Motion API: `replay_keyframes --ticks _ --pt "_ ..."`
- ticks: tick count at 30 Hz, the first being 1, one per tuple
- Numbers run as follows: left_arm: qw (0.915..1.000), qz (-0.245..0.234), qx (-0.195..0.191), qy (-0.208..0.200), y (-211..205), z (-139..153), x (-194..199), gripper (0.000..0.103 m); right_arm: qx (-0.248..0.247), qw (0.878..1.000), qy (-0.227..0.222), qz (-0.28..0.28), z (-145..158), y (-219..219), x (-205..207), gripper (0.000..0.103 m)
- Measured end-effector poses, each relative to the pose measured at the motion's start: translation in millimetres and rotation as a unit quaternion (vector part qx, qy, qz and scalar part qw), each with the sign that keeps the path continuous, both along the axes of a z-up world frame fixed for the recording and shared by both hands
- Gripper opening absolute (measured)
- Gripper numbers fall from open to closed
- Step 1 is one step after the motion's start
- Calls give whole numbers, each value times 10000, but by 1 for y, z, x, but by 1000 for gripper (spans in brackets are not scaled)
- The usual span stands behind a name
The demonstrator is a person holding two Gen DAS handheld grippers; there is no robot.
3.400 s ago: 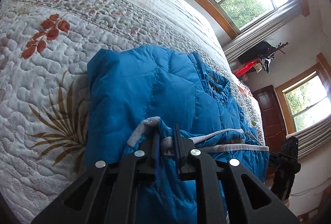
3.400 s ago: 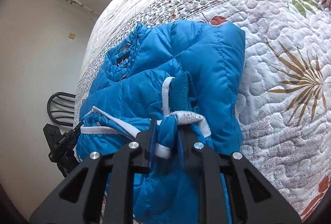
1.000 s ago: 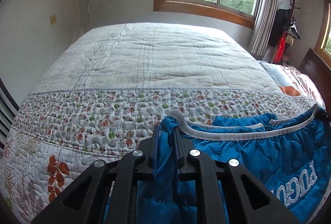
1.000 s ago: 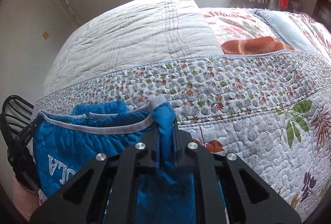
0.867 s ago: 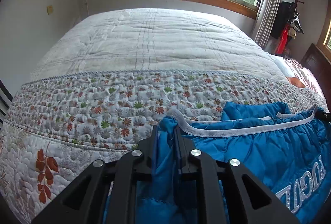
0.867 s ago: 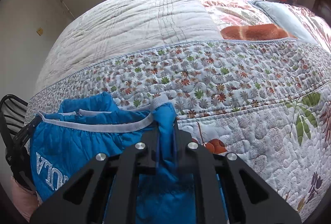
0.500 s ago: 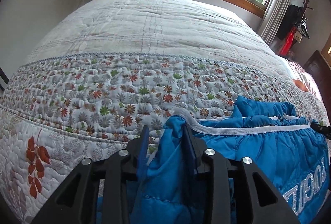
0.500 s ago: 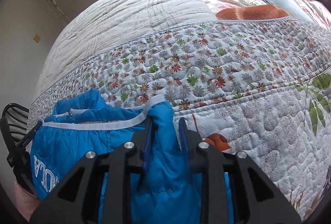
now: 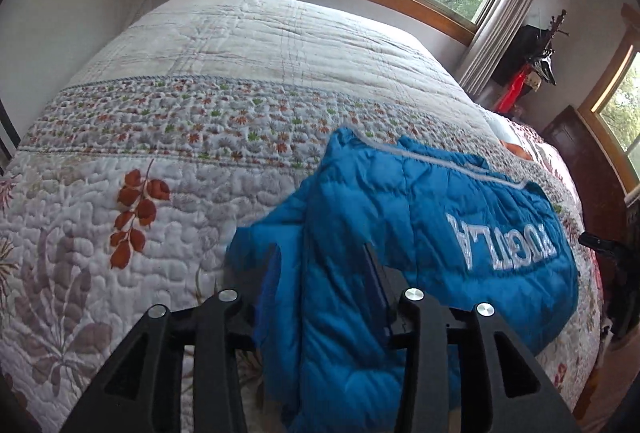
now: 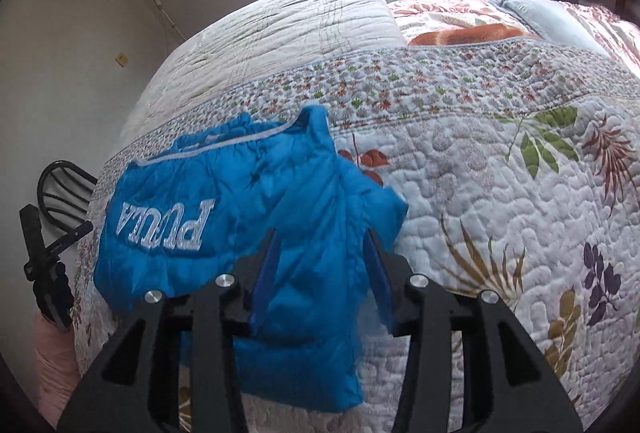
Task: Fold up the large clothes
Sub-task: 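Open both tools and withdraw from the folded jacket, then grasp the end of the folded jacket bundle with both tools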
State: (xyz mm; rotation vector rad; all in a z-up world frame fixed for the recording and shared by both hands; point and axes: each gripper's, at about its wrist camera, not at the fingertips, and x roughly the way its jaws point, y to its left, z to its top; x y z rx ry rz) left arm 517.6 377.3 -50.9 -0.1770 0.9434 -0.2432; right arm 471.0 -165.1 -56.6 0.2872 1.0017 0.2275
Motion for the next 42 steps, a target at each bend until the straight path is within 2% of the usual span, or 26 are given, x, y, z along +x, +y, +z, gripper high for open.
replay_keyframes --ticks 4,8,10,11,13,16,19,25,29,31,33,35,36,37,42 --pt "9997 -25 -205 108 3 -21 -32 42 -3 9998 134 128 -18 6 -28 44" --pt "9994 1 -300 158 6 -36 -48 44 161 9994 223 192 -32 6 -41 44" --pt "9995 -3 -294 103 5 -37 -53 44 340 9988 240 262 -36 6 -43 33" --pt "9996 29 -266 74 3 -37 -55 42 326 9989 213 264 -36 6 -45 30" --pt "9996 52 -285 41 0 -36 -58 27 276 9991 151 279 -36 9 -48 19" --pt "9998 99 -163 -32 -3 -31 -62 17 314 9990 95 290 -31 12 -50 10" --pt "9998 118 -151 -50 -1 -30 -62 14 181 9995 90 249 -28 14 -51 9" --pt "9996 77 -276 -26 5 -46 -61 14 184 9990 360 173 -47 11 -44 9" --pt "9997 119 -191 -11 1 -48 -61 15 70 9990 418 148 -47 15 -42 10" --pt "9998 139 -138 20 1 -43 -61 18 79 9991 411 92 -42 14 -43 16" --pt "9995 145 -255 91 7 -37 -62 23 103 9993 338 84 -34 11 -47 21" --pt "9992 148 -360 35 14 -29 -63 33 204 9996 188 -3 -25 4 -51 48" --pt "9991 201 -365 -45 19 -25 -64 44 329 9994 115 -64 -21 -2 -52 71" --pt "9989 259 -390 -100 25 -22 -63 53 422 9990 44 -124 -19 -8 -52 73" --pt "9956 382 -851 113 51 -29 -43 60 1022 9941 207 -296 -27 -29 -37 73"
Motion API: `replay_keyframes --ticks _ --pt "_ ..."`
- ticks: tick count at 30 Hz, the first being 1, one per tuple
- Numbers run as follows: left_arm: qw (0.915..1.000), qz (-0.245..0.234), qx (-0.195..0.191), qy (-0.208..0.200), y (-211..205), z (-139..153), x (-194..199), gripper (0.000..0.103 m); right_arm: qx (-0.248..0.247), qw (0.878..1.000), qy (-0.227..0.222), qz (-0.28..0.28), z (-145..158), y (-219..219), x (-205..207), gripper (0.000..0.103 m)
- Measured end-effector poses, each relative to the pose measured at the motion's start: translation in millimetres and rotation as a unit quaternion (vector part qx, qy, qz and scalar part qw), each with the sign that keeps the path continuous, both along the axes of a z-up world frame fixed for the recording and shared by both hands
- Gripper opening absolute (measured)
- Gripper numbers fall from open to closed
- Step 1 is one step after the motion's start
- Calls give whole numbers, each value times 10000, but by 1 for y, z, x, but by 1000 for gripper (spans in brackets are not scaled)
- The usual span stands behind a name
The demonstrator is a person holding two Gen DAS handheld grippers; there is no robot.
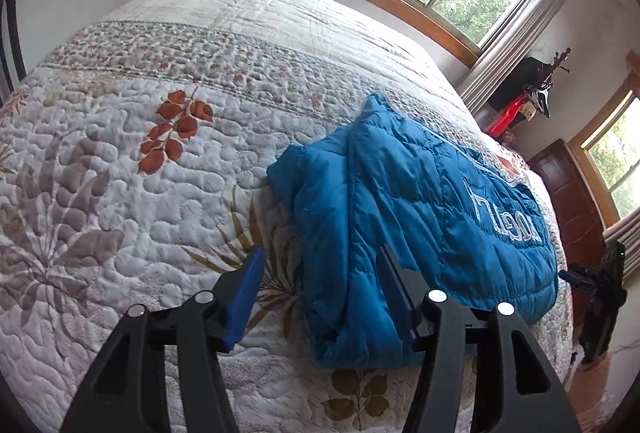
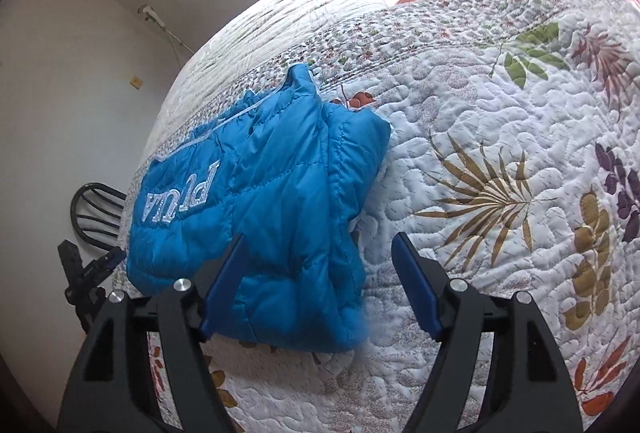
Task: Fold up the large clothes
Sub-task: 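Grasp the end of the folded jacket bundle with both tools, then lift the bundle end with both tools, fold it over, then open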
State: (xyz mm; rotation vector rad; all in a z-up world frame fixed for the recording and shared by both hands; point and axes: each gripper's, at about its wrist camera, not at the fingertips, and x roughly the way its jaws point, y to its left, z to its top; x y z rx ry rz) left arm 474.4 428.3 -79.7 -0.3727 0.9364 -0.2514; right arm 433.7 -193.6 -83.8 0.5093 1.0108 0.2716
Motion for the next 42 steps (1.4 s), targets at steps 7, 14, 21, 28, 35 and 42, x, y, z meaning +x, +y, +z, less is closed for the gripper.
replay_keyframes --ticks 7,14,21,28,35,42 --pt "9973 -197 -689 130 8 -22 25 64 536 9985 142 46 -26 0 24 74" --pt "9894 -563 -1316 238 1 -42 46 68 799 9963 222 233 -41 12 44 78" --pt "9837 -813 -1564 356 -15 -54 69 75 1044 9934 270 391 -57 21 61 81" --pt "9852 -839 -1434 421 -36 -54 81 60 798 9956 139 462 -54 40 72 67" --pt "9914 -699 -1060 332 -57 -34 69 22 567 9973 -37 467 -34 53 62 29" --pt "9941 -649 -856 -136 -68 8 40 14 364 9967 -432 585 11 56 31 20"
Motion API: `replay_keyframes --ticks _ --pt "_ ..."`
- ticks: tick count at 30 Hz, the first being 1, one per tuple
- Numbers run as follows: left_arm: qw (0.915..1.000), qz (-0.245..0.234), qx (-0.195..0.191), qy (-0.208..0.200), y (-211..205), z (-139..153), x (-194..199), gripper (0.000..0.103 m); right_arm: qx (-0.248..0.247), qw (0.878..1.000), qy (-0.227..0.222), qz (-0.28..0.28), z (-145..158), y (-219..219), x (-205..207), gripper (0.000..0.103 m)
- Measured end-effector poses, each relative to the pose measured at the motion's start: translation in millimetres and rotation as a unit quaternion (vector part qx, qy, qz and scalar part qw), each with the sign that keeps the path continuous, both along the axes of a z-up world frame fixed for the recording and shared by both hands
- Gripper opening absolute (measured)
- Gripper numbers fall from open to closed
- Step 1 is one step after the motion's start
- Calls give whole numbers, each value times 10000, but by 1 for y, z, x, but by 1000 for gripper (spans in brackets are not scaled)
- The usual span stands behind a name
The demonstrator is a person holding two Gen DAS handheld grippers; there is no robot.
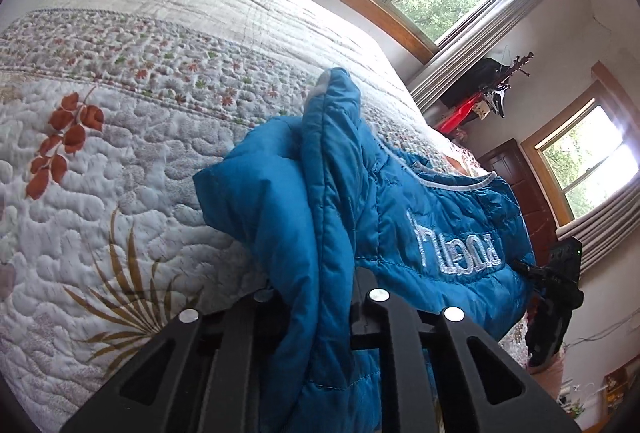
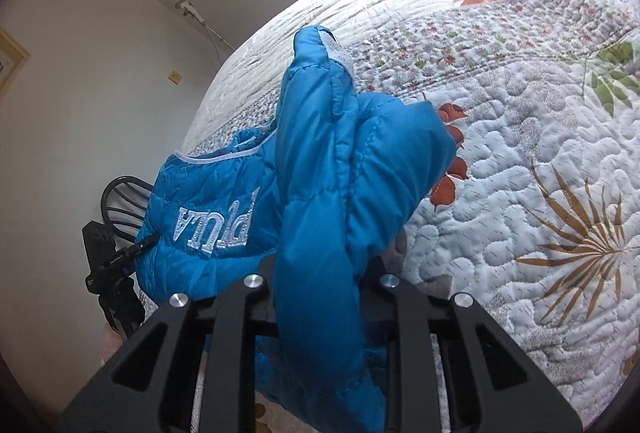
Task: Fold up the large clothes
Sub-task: 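Lift the bundle end with both tools, fold it over, then open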
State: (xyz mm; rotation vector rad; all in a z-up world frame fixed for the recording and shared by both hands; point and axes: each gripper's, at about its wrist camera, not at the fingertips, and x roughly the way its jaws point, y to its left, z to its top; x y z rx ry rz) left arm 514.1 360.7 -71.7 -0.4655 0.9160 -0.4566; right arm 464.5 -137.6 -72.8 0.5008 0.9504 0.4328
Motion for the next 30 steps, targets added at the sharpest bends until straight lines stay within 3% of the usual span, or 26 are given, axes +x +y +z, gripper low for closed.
replay_keyframes --ticks 10,16,20,25,27,30 --pt "9948 -209 244 -969 7 89 -119 13 -288 9953 -846 370 79 15 -108 19" --pt "9909 -311 369 -1254 14 108 -196 14 -332 9930 -1035 471 93 21 -181 19" --pt "9920 -323 420 -1148 19 88 -230 14 -410 9940 -882 497 75 30 -217 19" --pt "9955 -268 528 -739 28 34 -246 15 -441 9968 -464 476 26 33 -235 20" --pt "9963 -147 612 -590 34 10 -247 15 -351 9986 -239 323 2 24 -235 20" --pt "9988 -67 375 -312 49 -22 -245 18 18 9997 171 162 -33 7 -232 21"
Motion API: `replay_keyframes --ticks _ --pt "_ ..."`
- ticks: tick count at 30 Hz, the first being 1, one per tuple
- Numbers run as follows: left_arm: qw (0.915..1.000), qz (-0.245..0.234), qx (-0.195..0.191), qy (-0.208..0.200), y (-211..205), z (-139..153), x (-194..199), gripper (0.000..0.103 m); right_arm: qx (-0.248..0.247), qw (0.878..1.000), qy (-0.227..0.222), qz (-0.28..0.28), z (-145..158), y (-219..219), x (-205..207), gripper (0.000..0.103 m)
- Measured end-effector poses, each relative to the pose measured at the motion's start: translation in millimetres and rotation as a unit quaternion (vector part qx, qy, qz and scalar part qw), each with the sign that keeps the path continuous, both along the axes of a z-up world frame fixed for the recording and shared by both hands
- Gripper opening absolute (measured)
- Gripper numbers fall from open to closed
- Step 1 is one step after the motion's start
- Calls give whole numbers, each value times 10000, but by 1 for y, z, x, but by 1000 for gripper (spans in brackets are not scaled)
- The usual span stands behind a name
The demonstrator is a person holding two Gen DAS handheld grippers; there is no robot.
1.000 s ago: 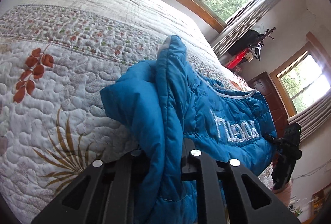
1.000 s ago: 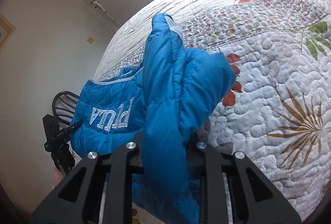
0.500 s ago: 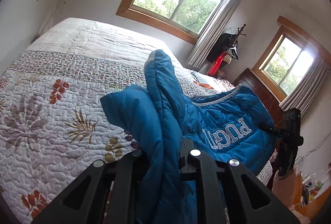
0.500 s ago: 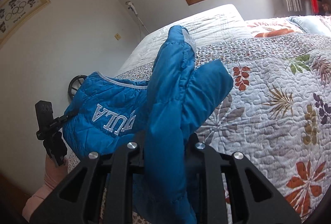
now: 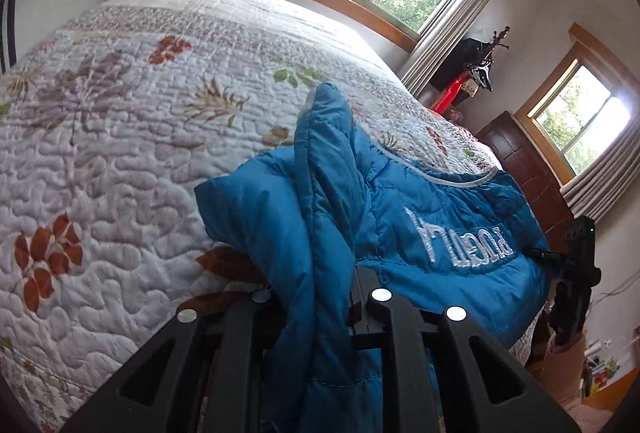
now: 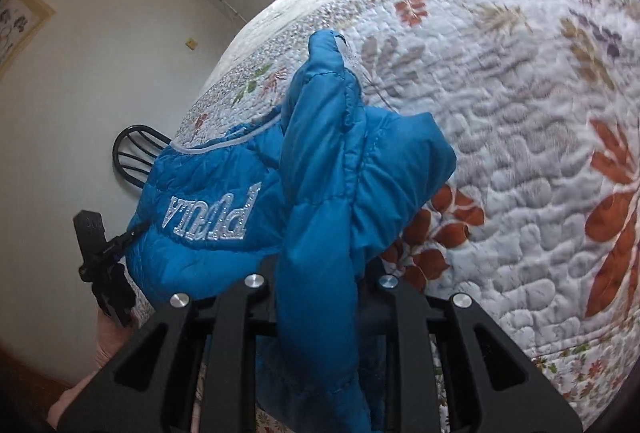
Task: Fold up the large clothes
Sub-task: 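Lift the bundle end with both tools, fold it over, then open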
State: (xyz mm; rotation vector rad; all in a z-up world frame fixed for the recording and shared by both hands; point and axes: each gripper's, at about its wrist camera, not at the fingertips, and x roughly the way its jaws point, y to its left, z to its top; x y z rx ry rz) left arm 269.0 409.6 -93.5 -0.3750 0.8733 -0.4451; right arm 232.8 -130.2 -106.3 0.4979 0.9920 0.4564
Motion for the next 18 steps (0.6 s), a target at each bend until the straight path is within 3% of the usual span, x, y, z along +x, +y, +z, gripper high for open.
replay_keyframes --ticks 4,14,18 --pt "9998 11 -191 25 5 -20 -6 25 581 9981 188 -51 -30 -14 3 25" --pt "9995 109 -297 -10 4 -36 -12 33 1033 9944 188 -138 -52 -20 -1 32" --pt "9994 226 -243 104 6 -35 -11 44 954 9949 265 -212 -51 -21 -3 40"
